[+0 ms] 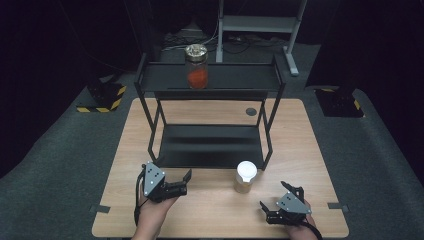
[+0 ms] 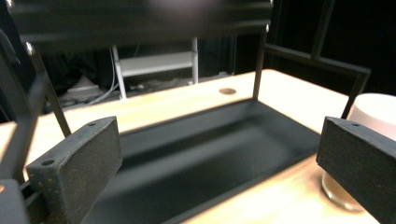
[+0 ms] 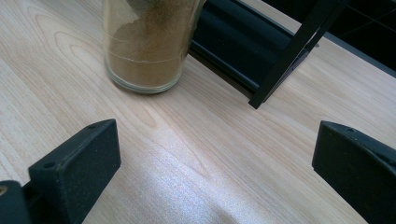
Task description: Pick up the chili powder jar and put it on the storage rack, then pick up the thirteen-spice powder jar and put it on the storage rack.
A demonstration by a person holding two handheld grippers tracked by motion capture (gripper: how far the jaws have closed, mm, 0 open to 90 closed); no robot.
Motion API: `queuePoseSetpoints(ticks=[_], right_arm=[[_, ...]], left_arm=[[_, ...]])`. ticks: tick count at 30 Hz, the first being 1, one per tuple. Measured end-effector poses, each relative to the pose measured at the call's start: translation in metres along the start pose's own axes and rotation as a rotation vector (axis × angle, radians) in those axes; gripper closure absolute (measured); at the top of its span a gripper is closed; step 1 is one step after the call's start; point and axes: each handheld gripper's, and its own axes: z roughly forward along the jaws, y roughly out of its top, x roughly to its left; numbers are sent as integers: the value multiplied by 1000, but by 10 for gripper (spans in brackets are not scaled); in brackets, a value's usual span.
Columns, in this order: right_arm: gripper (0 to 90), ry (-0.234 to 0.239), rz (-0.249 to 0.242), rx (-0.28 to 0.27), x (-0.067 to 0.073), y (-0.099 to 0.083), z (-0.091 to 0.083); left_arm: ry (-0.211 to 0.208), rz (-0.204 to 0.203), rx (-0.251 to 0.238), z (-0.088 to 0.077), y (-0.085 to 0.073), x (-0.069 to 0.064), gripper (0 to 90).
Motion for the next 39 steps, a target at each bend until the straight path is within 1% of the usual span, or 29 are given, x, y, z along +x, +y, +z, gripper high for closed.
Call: queuePoseSetpoints(ticks=[4,5,8,10,12,13,15,18,22,23,25,27,30,32,34,36,39], right_arm=[[0,0,0,0,0,0,0],[0,0,0,0,0,0,0],[0,0,-2,0,0,0,0],[0,-1,-4,0,0,0,0],[0,-2,-5,0,1,0,0],[0,-4,-7,1,1,0,0],[0,-5,-9,3,2,1,0],[0,-10,-9,6,3,1,1],[0,-15,-6,9,3,2,1],[0,-17,-6,10,3,2,1],[0,-19,-8,13,4,2,1],[0,-20,-12,13,5,2,1],[0,-14,-14,11,4,2,1],[0,-4,-17,4,2,1,0],[0,7,-10,-1,0,0,0],[0,27,-5,-2,-4,0,0],[0,26,19,0,-5,0,0]], left_arm=[[19,30,31,-2,-12,-2,3],[18,19,38,-2,-16,-1,3],[25,14,62,-3,-26,0,3],[28,20,80,-3,-31,0,3],[32,35,101,-3,-37,0,3],[32,34,107,-2,-40,0,3],[29,35,124,-2,-44,1,3],[25,50,154,0,-51,2,3],[30,73,179,3,-54,0,4],[32,88,176,3,-54,-1,4],[32,101,183,4,-53,-1,4],[25,122,192,5,-52,-3,4],[33,155,206,6,-50,-8,4],[32,166,210,7,-50,-10,5],[28,172,211,6,-50,-10,5],[27,169,209,6,-50,-10,5],[29,159,204,5,-51,-9,5]])
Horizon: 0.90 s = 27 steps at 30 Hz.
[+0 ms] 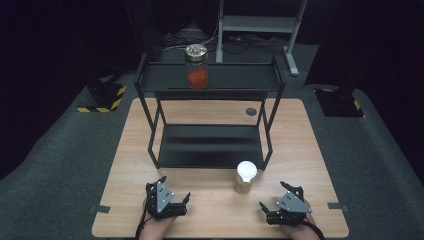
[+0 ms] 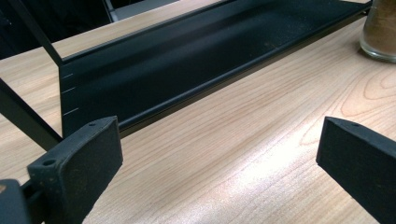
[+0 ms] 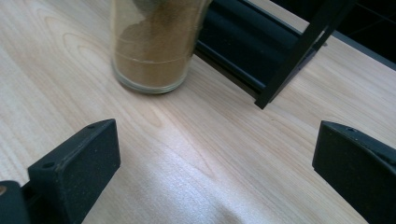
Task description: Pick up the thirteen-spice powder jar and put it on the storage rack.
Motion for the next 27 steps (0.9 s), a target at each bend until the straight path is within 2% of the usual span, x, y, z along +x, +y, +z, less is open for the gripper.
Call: queuePoseSetpoints(ticks=[5,8,16,23,27], right_arm=[[0,2,-2,-13,0,-1,0],[0,1,-12,-43,1,0,-1],[0,36,33,-102,5,11,0],[0,63,58,-113,10,18,10],[0,76,68,-103,11,24,14]], left_arm=[[-13,13,0,0,0,0,5],[-27,21,3,0,0,2,5],[-34,19,1,-2,-1,3,5],[-44,42,-7,-3,-2,3,5],[-50,36,-8,-2,-2,4,5]])
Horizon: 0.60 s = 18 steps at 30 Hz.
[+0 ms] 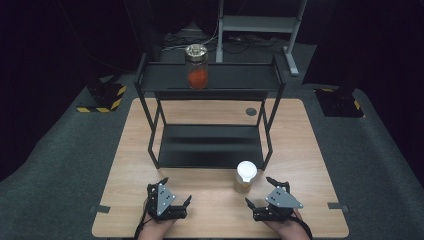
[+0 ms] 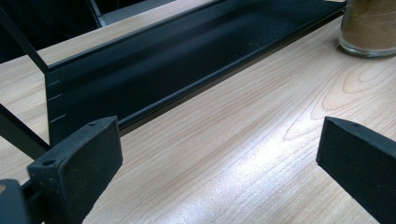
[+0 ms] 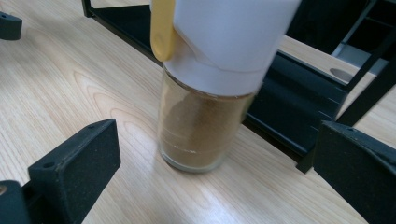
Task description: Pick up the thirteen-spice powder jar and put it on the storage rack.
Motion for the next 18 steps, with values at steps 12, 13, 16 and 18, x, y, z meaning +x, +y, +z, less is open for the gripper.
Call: queuePoseSetpoints(ticks=[12,13,16,18], right_arm=[[0,-18,29,-39,10,3,12],[0,-20,33,-42,11,4,14],[0,-24,48,-48,13,4,17],[2,-22,62,-48,13,4,19]], left_arm=[[-12,-6,-11,-1,-2,3,5],[-14,-4,-11,-1,-2,3,5],[-16,-2,-10,-1,-2,3,5],[-18,3,-11,-1,-2,3,5]])
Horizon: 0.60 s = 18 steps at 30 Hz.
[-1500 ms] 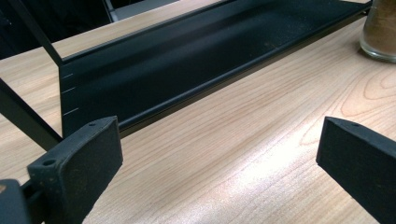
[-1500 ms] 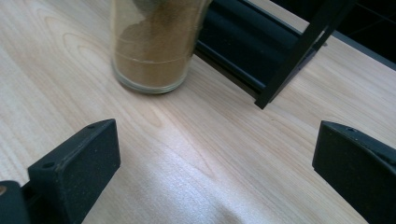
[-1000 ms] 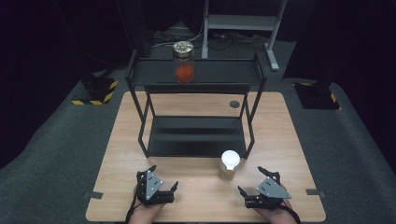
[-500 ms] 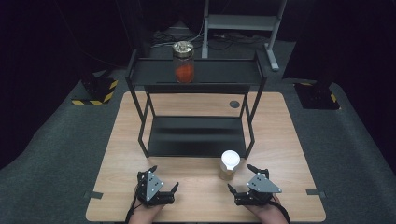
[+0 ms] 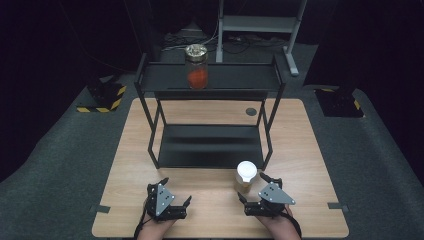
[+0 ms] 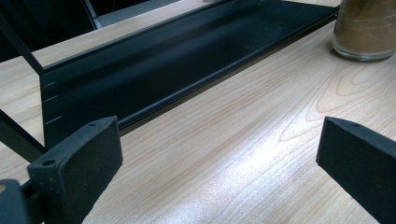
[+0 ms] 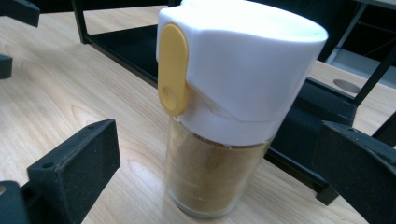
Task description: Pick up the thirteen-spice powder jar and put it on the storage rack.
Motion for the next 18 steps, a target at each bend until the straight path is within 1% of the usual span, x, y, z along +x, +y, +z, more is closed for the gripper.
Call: queuePoseSetpoints(ticks=[3,8,10,11,13,16,18], right_arm=[[38,9,28,6,-2,0,5],[97,4,71,-17,-2,-4,10],[140,1,88,-29,-3,-5,12],[168,1,93,-26,-3,-4,13],[205,9,107,-29,-3,-5,17],[225,-8,109,-40,1,-8,20],[248,-11,134,-63,1,-13,21]], left_arm=[[-3,1,-1,0,0,0,5],[-5,-5,-5,0,-1,1,5],[-6,-5,-6,0,-1,1,5],[-6,-3,-6,-1,-1,1,5],[-7,-1,-6,0,-1,2,5],[-7,0,-8,-1,-1,1,5],[-7,0,-11,-1,-2,1,5]])
